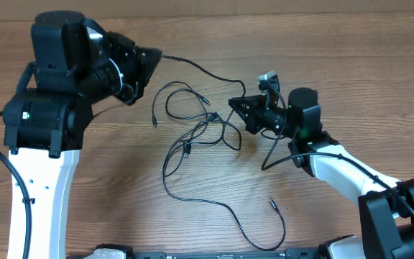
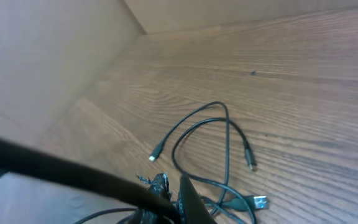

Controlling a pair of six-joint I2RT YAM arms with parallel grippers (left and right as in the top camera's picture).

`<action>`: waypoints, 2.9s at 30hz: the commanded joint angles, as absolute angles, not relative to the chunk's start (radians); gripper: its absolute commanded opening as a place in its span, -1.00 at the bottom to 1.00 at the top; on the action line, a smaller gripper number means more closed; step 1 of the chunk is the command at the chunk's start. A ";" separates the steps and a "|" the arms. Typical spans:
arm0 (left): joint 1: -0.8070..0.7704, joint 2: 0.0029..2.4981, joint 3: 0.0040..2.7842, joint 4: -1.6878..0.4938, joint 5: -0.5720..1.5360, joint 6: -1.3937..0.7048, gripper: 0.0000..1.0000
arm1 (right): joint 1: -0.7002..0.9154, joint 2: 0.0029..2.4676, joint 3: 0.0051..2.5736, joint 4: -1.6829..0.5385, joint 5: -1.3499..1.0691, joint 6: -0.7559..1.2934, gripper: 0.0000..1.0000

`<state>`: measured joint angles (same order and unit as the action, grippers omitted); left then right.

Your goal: Untangle cables

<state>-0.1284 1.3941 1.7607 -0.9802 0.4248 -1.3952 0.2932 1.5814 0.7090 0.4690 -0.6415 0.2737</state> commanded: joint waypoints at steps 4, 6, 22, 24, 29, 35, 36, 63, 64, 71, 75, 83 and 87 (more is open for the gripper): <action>-0.124 1.390 1.781 -1.142 0.099 -1.353 -0.29 | 0.230 1.584 0.721 0.469 -0.826 0.380 -0.93; -0.124 1.393 1.781 -1.199 0.066 -1.343 -0.17 | 0.219 1.580 0.721 0.468 -0.834 0.404 -0.93; -0.124 1.483 1.781 -1.486 0.015 -1.024 0.93 | 0.188 1.215 0.722 0.450 -0.737 0.452 -0.93; -0.124 1.502 1.781 -1.506 0.015 -1.006 1.00 | 0.188 1.142 0.722 0.463 -0.697 0.473 -0.93; -0.124 1.547 1.781 -1.545 0.015 -0.971 1.00 | 0.187 0.980 0.722 0.610 -0.654 0.476 -0.92; -0.124 1.584 1.781 -1.573 0.016 -0.964 0.99 | 0.187 0.860 0.731 0.709 -0.524 0.506 -0.92; -0.124 1.587 1.781 -1.575 0.016 -0.964 1.00 | 0.187 0.851 0.736 0.706 -0.513 0.506 -0.92; -0.360 1.597 1.781 -1.529 0.211 -1.225 1.00 | 0.189 0.979 0.821 0.870 -0.524 0.682 -0.92; -0.375 1.597 1.781 -1.518 0.210 -1.243 0.99 | 0.189 0.979 0.821 0.881 -0.524 0.682 -0.92; -0.475 1.597 1.780 -1.410 0.208 -1.377 1.00 | 0.189 0.979 0.821 0.969 -0.434 0.742 -0.92; -0.524 1.597 1.780 -1.372 0.207 -1.429 1.00 | 0.189 0.979 0.821 1.006 -0.337 0.818 -0.92; -0.582 1.666 1.780 -1.345 0.211 -1.444 1.00 | 0.189 0.979 0.821 1.124 -0.263 0.868 -0.92; -0.598 1.742 1.780 -1.319 0.301 -1.440 1.00 | 0.189 0.980 0.821 1.103 -0.266 0.868 -0.92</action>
